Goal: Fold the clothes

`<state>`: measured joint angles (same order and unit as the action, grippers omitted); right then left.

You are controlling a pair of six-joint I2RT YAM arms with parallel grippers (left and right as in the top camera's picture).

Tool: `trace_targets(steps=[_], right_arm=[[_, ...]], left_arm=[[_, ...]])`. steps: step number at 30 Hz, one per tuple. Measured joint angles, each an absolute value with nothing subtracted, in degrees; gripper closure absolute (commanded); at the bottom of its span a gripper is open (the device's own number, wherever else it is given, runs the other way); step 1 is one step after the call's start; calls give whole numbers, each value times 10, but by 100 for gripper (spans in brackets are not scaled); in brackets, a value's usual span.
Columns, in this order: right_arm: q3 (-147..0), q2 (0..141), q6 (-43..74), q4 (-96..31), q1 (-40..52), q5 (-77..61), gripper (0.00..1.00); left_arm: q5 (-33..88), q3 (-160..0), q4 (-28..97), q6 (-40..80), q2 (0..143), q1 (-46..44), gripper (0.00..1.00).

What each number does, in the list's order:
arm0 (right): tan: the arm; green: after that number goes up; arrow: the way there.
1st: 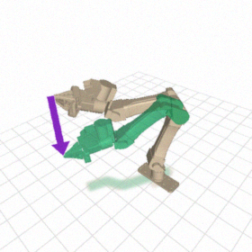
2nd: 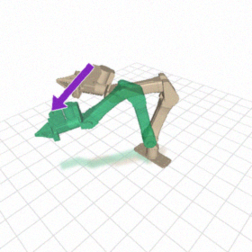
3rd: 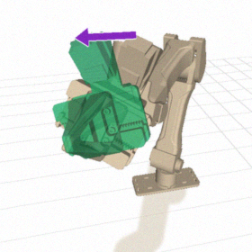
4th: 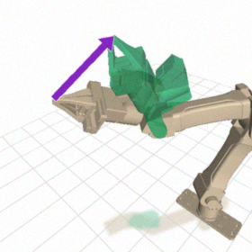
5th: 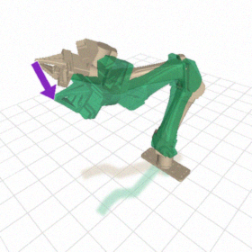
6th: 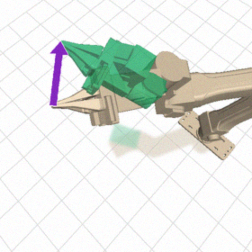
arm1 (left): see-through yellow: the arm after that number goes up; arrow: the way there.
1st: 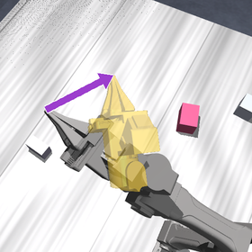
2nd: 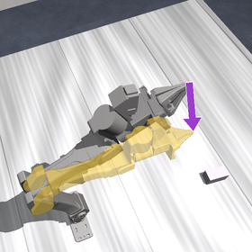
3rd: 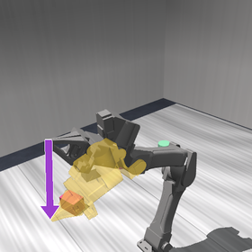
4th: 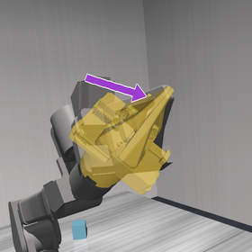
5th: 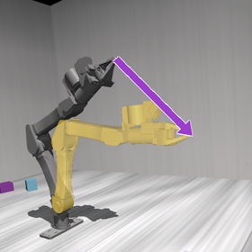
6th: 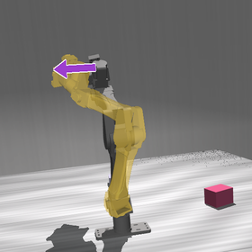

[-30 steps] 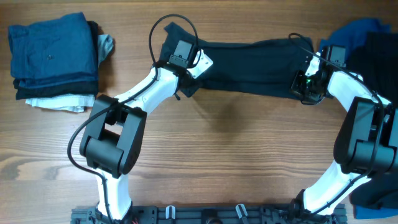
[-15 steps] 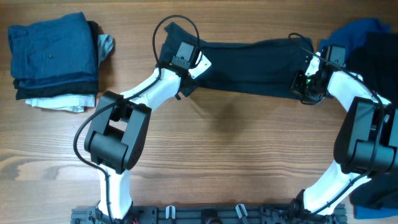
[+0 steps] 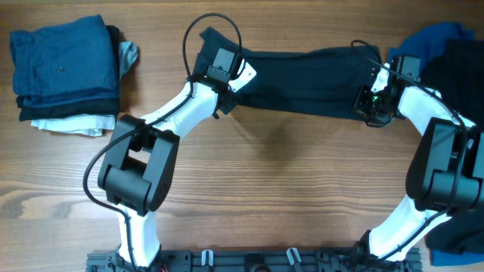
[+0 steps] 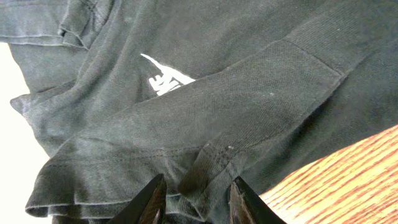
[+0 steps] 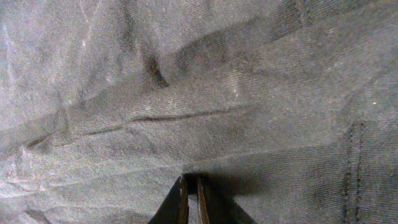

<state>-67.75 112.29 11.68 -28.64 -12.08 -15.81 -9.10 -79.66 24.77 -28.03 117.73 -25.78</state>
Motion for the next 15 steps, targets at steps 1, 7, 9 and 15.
trace_targets(steps=[1, 7, 9, 15], right_arm=[[-677, 1123, 117, -286, -121, -158, 93], [-677, 1123, 117, -286, -121, -158, 93], [-677, 1123, 117, -286, -121, -158, 93], [-677, 1123, 117, -286, -121, -158, 93]], left_arm=[[-92, -797, 248, -280, 1177, -258, 68], [-91, -797, 243, -281, 1177, -258, 80], [-91, -797, 242, -280, 1177, -258, 83], [-79, -797, 242, -280, 1177, -258, 96]])
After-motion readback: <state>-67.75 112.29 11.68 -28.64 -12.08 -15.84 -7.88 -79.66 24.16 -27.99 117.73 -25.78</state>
